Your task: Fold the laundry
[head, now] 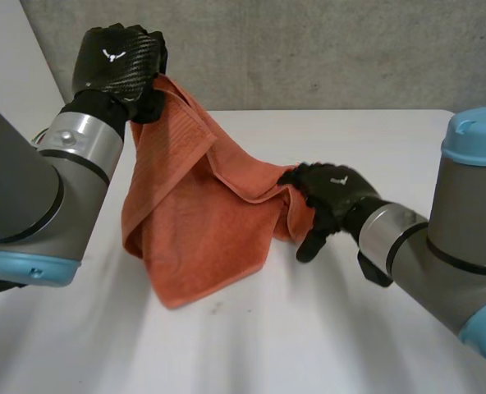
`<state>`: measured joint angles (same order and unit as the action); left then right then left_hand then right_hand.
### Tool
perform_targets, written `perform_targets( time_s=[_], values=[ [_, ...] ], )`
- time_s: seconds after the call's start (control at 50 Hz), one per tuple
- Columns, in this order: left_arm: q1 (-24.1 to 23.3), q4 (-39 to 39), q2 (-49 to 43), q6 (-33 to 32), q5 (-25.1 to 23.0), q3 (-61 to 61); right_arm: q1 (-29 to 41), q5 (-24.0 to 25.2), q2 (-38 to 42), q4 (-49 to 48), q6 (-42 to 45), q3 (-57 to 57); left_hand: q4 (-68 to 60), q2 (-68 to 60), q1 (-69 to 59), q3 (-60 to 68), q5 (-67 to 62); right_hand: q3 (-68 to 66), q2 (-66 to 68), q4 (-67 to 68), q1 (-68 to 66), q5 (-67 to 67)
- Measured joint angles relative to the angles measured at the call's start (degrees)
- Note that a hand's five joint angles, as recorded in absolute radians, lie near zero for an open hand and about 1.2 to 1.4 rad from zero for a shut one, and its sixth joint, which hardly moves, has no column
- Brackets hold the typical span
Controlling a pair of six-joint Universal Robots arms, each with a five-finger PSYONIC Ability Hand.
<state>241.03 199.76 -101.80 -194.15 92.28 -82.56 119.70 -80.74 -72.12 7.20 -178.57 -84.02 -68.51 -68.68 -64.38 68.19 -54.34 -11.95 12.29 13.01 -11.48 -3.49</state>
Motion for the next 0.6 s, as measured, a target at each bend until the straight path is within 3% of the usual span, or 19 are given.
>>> perform_targets(
  time_s=[0.18, 0.2, 0.3, 0.34, 0.44, 0.6],
  values=[
    [-0.6, -0.17, 6.19, -0.09, -0.19, -5.22, -0.68, -0.58, 5.53, -3.69, -7.23, 2.55, 0.0, 0.0, 0.0, 0.0, 0.0, 0.0, 0.0, 0.0, 0.0, 0.0],
    [-0.9, -0.21, 9.66, -0.13, -0.52, -7.95, -0.55, -1.63, 10.44, -4.49, -8.88, 5.41, -0.01, -0.01, 0.0, 0.0, 0.0, 0.0, 0.0, 0.0, 0.0, 0.0],
    [-1.13, -0.27, 13.6, -0.14, -0.8, -10.71, -0.34, -5.04, 15.83, -5.81, -9.29, 9.08, -0.02, -0.01, 0.0, 0.0, 0.0, 0.0, 0.0, 0.0, 0.0, 0.0],
    [-1.39, -0.41, 16.49, -0.12, -0.89, -12.44, -0.21, -9.58, 20.02, -7.36, -8.88, 12.41, -0.02, -0.01, 0.0, 0.0, 0.0, 0.0, 0.0, 0.0, 0.0, 0.0],
    [-2.06, -1.11, 20.13, -0.09, -0.9, -14.53, -0.18, -15.03, 24.92, -9.88, -7.74, 16.85, -0.03, -0.01, 0.0, 0.0, 0.0, -0.24, 0.31, 0.19, -0.14, -0.11],
    [-3.2, -2.54, 23.32, -0.09, -0.88, -16.46, 0.36, -16.78, 29.84, -12.06, -7.44, 22.23, -0.03, -0.01, 0.0, 0.0, 0.0, -9.11, 7.79, 8.04, -6.34, -6.96]
  ],
)
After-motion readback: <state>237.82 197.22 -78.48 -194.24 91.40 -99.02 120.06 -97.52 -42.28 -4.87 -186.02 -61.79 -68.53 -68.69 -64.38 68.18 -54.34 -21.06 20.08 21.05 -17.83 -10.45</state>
